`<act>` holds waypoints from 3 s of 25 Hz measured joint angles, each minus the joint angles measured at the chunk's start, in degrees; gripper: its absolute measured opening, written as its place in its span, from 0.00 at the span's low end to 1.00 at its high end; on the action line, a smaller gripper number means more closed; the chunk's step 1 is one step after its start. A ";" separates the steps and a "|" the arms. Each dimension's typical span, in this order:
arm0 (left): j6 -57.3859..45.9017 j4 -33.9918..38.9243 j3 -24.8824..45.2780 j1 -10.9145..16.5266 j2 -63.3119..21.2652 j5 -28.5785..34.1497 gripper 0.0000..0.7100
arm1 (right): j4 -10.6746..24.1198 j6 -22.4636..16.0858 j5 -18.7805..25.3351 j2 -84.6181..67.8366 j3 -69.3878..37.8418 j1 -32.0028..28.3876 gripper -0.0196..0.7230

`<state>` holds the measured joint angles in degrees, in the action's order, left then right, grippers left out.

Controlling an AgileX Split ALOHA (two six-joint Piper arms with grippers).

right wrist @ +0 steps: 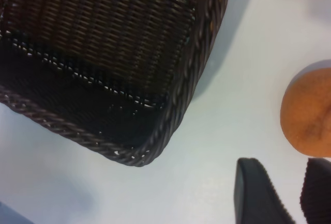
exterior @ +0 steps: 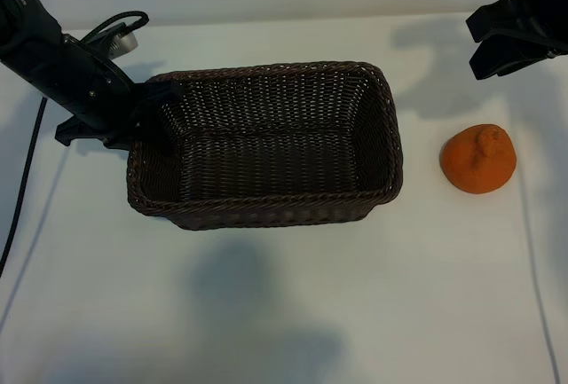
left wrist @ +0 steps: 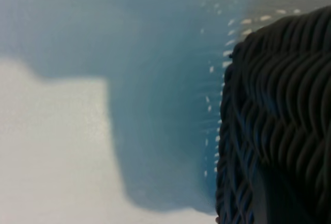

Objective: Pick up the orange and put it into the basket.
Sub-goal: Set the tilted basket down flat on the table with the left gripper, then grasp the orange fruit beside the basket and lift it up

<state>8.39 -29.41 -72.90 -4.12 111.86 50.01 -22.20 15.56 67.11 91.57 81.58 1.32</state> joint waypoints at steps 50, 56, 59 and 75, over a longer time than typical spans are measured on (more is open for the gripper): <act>-1.17 -0.38 -0.06 0.00 0.00 2.05 0.73 | 0.00 0.00 0.00 0.00 0.00 0.00 0.37; -1.43 0.94 -0.11 0.00 0.00 5.68 0.74 | 0.00 0.00 0.00 0.00 0.00 0.00 0.37; -2.52 1.97 -0.11 0.00 0.00 7.63 0.74 | 0.00 0.00 0.00 0.00 0.00 0.00 0.37; -6.14 10.48 -0.17 0.00 -13.85 17.33 0.74 | 0.00 0.00 0.00 0.00 0.00 0.00 0.37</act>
<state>2.25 -18.93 -73.07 -4.12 98.01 67.34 -22.20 15.56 67.11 91.57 81.58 1.32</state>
